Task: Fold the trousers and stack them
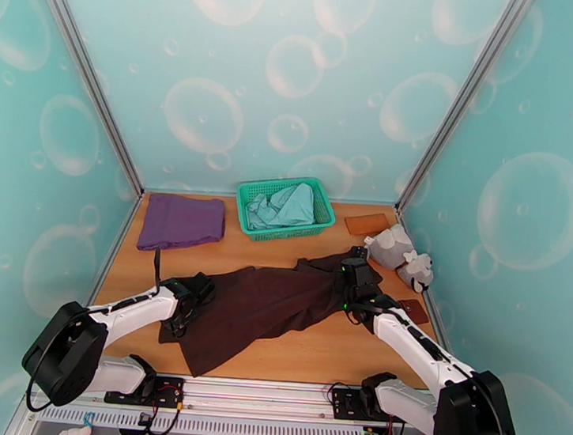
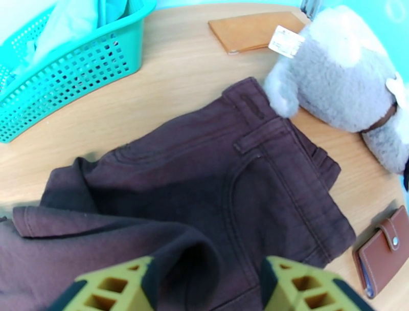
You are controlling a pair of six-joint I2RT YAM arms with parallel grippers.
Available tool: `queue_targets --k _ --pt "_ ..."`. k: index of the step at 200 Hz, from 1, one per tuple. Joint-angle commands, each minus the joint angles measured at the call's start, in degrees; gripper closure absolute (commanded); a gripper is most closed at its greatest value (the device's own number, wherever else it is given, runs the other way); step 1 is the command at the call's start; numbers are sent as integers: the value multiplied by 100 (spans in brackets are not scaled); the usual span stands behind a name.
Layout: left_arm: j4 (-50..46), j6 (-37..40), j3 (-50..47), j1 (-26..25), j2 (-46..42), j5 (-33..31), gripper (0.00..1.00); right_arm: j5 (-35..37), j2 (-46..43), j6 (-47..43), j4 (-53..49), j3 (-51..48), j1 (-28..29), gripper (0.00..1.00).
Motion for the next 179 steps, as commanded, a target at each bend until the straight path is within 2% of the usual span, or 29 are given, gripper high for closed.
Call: queue_targets --k 1,16,53,89,105,157,179 --pt "404 107 -151 -33 134 46 70 -120 9 -55 163 -90 60 43" --pt "428 82 -225 -36 54 68 84 -142 9 -68 180 -92 61 42" --pt "240 -42 -330 -36 -449 54 97 -180 18 -76 185 -72 88 42" --pt "-300 -156 -201 -62 -895 -136 93 -195 18 -81 186 -75 107 42" --pt "-325 -165 -201 -62 -989 -158 100 -204 10 -81 181 -64 114 41" --pt "-432 -132 -102 -118 -1153 -106 100 -208 -6 -99 183 -90 133 41" --pt "-433 -86 -171 -132 -1274 -84 91 -270 19 -99 202 -76 136 40"
